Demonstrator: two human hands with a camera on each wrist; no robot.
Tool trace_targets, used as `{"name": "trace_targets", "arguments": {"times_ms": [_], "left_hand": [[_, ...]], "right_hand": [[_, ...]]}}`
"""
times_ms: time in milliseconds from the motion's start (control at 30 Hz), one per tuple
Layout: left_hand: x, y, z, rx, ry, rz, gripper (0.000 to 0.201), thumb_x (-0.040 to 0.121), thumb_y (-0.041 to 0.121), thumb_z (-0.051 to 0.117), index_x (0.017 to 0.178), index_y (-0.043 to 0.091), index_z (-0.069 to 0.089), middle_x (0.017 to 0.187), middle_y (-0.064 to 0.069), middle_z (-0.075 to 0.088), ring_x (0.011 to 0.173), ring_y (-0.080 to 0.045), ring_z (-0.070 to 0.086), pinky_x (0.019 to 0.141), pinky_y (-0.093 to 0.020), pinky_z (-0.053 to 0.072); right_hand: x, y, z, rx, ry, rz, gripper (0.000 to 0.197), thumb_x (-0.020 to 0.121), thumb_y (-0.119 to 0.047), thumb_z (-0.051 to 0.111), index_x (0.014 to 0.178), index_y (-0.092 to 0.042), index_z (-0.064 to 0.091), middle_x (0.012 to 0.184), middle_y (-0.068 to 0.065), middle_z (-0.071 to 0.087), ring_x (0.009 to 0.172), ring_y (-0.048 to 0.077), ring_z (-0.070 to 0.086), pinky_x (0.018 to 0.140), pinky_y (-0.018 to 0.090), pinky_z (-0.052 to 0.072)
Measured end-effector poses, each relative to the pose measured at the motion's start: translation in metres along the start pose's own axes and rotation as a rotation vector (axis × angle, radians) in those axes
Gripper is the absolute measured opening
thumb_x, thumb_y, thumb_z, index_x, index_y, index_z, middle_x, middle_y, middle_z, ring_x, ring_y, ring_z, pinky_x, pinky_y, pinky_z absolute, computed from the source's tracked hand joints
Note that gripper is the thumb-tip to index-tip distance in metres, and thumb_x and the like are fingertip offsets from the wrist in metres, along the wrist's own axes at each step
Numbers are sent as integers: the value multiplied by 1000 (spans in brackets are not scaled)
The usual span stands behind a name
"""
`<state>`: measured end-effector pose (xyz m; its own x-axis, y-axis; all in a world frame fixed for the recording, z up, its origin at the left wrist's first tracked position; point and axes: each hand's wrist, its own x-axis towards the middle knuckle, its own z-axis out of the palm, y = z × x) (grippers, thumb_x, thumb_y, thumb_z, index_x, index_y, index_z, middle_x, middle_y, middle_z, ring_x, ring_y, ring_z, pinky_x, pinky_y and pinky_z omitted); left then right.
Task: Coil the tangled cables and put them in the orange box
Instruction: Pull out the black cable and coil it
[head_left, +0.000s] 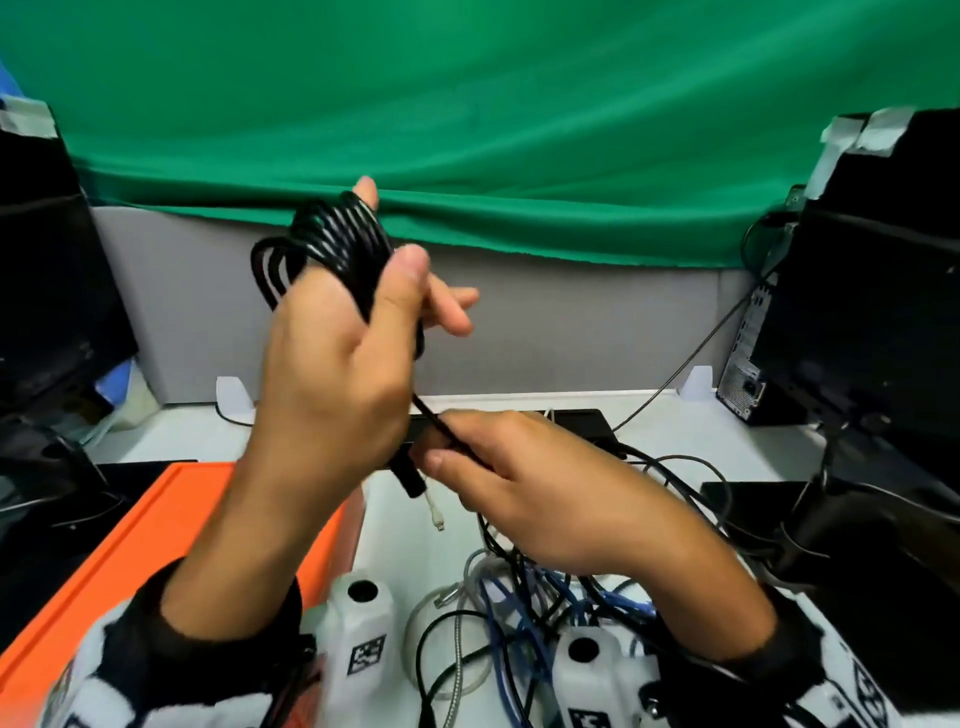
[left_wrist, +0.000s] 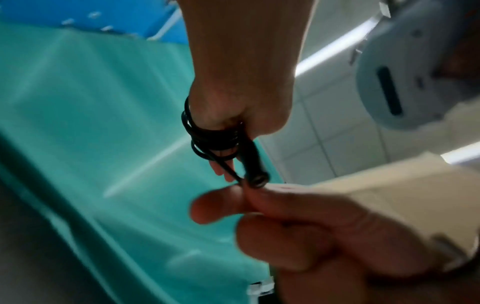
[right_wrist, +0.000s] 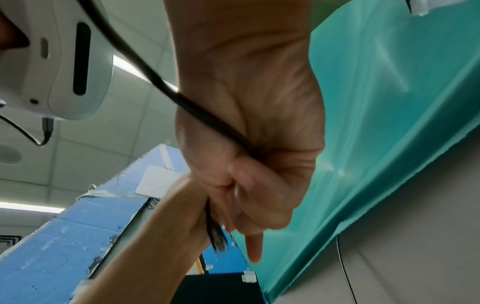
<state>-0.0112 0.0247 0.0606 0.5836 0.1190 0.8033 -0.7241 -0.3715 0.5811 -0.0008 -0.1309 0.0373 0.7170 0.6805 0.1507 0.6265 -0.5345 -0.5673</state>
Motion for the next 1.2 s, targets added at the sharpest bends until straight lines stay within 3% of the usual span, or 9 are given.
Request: {"name": "trace_targets", "arguments": {"times_ms": [167,267,400,567,700,933,1033,1100,1200], "left_hand": [[-3,7,-10,786,-494,-24,52,100,49,27,75,21,63,68,1,66,73,-24,67,72,-40,51],[-2,14,-18,512,-871,-272,46,103,42,42,65,18,51,50,6,59,47,-9,54,51,-19,40],[4,-1,-33,-92,-1135,-514,37,100,38,54,70,18,46,49,6,37,41,-11,28,41,-18,26],[11,-17,-45,-121,-1099,-597,24,77,35,77,69,21,59,53,4,33,43,-11,26,41,-15,23],[16,-25,-61,-68,-1027,-604,49,58,54,90,72,14,65,54,-5,35,43,-13,29,40,-16,26],[20,-36,-60,48,-596,-500,40,91,43,70,64,16,56,53,-1,27,47,-14,20,42,-23,16],[26,-40,-62,-31,-347,-498,34,96,33,55,67,16,51,47,5,26,40,-12,20,40,-21,19],[28,-40,-64,-232,-301,-557,32,95,33,51,71,12,48,41,7,27,31,-8,21,38,-19,24],[28,-41,-65,-676,-422,-719,37,100,34,45,69,16,52,38,10,29,25,-6,22,37,-20,29]], "right_hand": [[-13,5,-24,-113,-21,10,22,101,-42,56,95,-23,67,65,-5,56,55,10,47,55,34,40],[-22,5,-37,-75,-12,-29,17,93,-44,67,86,-28,70,67,-7,58,59,9,48,58,33,41],[-24,0,-39,62,-14,-118,16,88,-39,75,81,-25,71,66,-6,60,60,7,48,56,23,37],[-20,11,-35,211,-119,-85,10,91,-30,74,96,-22,70,59,-7,44,56,10,38,57,28,32],[-18,27,-42,290,-123,-34,14,95,-26,70,95,-12,67,63,1,45,57,13,38,54,22,35],[-16,42,-45,390,-163,-10,15,98,-16,65,113,-15,67,70,4,57,63,25,56,62,35,52],[-13,50,-46,225,-36,55,17,104,-25,54,106,-23,71,64,-6,58,57,16,57,60,39,49],[-6,54,-44,188,147,38,23,105,-34,49,104,-26,71,56,-12,48,48,8,44,50,30,37],[4,57,-41,539,296,-56,27,96,-39,54,99,-14,64,56,-9,33,46,9,25,42,23,23]]}}
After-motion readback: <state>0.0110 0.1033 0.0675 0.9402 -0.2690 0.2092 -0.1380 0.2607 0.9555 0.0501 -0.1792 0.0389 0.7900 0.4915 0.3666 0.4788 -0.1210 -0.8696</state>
